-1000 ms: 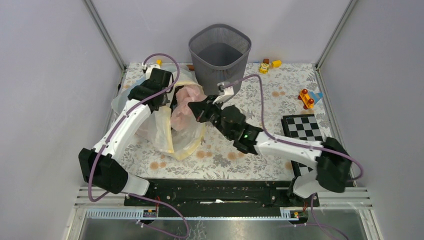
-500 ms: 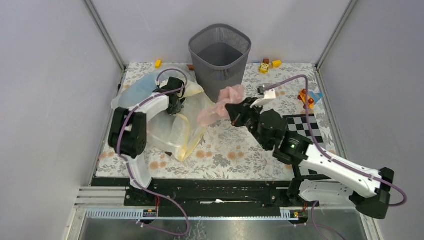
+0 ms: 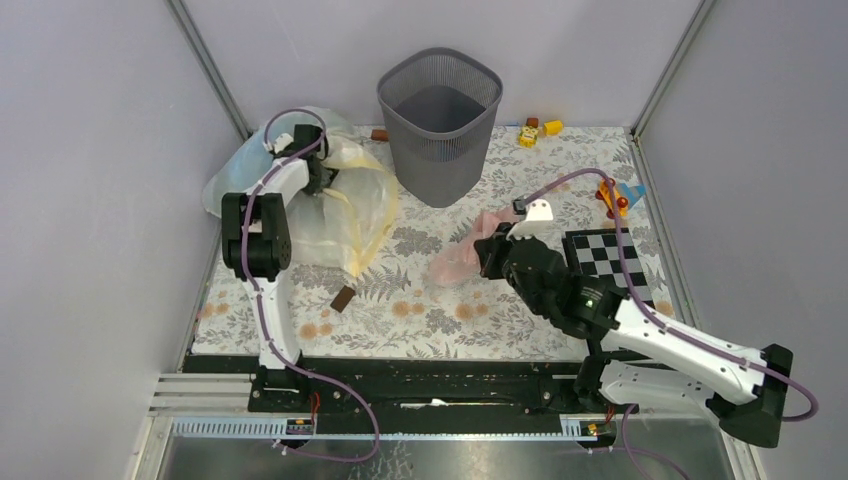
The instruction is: Put the trash bags into the trash bin
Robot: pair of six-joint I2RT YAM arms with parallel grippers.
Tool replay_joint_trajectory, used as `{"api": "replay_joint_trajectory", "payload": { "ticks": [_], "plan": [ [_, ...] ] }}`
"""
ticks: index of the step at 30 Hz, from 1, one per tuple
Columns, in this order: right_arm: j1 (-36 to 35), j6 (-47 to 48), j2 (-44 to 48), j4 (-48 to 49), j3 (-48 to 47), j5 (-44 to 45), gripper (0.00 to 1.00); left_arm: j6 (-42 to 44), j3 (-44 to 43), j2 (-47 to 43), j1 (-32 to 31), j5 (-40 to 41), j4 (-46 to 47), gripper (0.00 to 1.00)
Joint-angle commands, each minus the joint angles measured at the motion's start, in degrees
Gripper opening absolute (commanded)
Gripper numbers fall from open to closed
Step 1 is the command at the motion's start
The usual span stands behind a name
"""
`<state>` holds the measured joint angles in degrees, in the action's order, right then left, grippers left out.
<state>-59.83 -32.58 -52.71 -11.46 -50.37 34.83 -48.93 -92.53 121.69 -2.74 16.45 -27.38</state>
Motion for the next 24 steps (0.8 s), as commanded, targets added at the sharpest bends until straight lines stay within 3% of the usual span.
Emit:
{"api": "replay_joint_trajectory", "payload": {
  "ticks": [1,5,11,15,19,24],
  "plan": [
    [1.13,-2.55,-4.08,0.74,-0.08,-7.86,0.0,1.72,-7.56,1.4,0.08,-3.83,-0.02,0.05],
    [4.4,-4.76,-6.23,2.64,0.28,-16.04,0.0,5.55,-3.3,-6.01,-2.4,-6.31,2.07,0.42],
    [9.58,-6.1,-8.23,4.42,0.41,-25.68,0.0,10.77,7.37,-21.3,-5.37,-15.78,4.56,0.72],
    [10.88,-6.03,-9.25,3.82,0.78,-28.46,0.0,14.24,17.53,-32.98,-9.24,-20.3,5.22,0.83],
    [10.93,-7.86,-8.61,4.52,2.03,-30.62,0.0,17.14,28.48,-45.16,-19.34,-22.6,8.64,0.98],
    [10.94,-9.24,-7.46,4.26,2.98,-30.86,0.0,21.58,44.83,-61.15,-33.05,-28.63,22.53,0.99]
  ]
}}
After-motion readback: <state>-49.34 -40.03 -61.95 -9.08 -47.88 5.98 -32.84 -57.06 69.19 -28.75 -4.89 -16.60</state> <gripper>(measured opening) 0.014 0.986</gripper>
